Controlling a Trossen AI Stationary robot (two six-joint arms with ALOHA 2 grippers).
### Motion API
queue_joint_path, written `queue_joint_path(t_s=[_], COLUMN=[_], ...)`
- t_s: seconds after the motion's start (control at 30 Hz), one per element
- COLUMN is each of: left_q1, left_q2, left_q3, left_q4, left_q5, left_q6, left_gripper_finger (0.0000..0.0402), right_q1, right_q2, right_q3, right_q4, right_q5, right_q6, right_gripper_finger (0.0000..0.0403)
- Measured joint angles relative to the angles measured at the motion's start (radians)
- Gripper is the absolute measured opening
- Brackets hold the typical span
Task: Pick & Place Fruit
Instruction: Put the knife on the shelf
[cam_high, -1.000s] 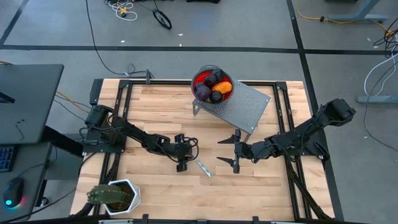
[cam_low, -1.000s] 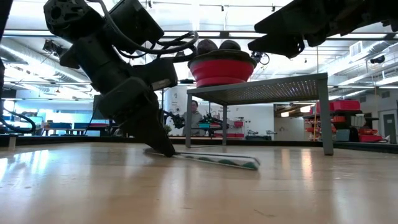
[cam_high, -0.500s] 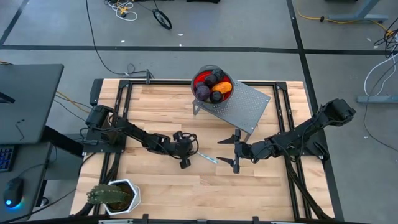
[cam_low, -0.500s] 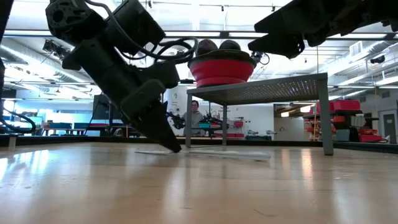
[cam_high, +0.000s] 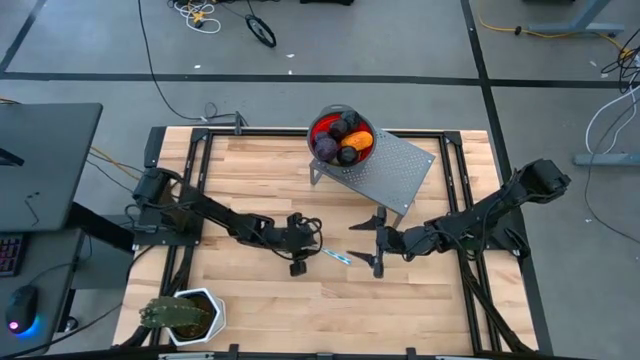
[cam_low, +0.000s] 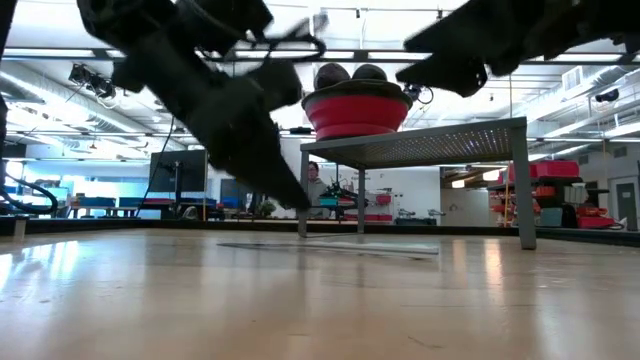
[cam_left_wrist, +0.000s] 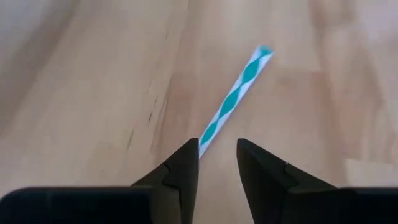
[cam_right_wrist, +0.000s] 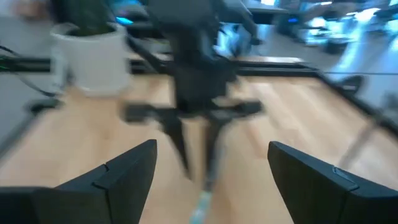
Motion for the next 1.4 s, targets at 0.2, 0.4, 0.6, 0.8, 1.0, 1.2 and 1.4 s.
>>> queue_joint_path(t_s=[0.2,0.4,0.6,0.8,1.0,1.2,1.4], left_q1=[-0.023,-0.044,-0.041,-0.033,-0.020,-0.004,-0.005], left_q2=[-0.088,-0.108,-0.110,-0.136,-0.145,-0.145,-0.145], left_q3=[-0.001,0.000,-0.066,-0.234,-0.353,-0.371,-0.370], left_q4=[0.101,0.214,0.307,0.603,0.866,0.881,0.881], left_q5=[-0.006,-0.006,-0.011,-0.008,-0.012,-0.020,-0.113], left_q6=[0.140,0.250,0.275,0.255,0.247,0.276,0.321], left_gripper_finger=[0.0117,0.0114,0.0113,0.0113,0.0113,0.0113,0.0113], right_q1=[0.023,0.059,0.071,0.063,0.029,0.017,0.010], right_q2=[0.070,0.131,0.169,0.212,0.321,0.412,0.488], right_q3=[0.038,0.142,0.237,0.263,0.267,0.286,0.334], right_q4=[0.007,-0.133,-0.343,-0.340,-0.242,-0.203,-0.228], right_q5=[0.083,0.153,0.197,0.251,0.240,0.233,0.228], right_q6=[-0.040,-0.066,0.042,0.095,0.123,0.150,0.182], right_gripper_finger=[0.0318,0.0318,0.0318,0.0318,0.0318,0.0318,0.0294])
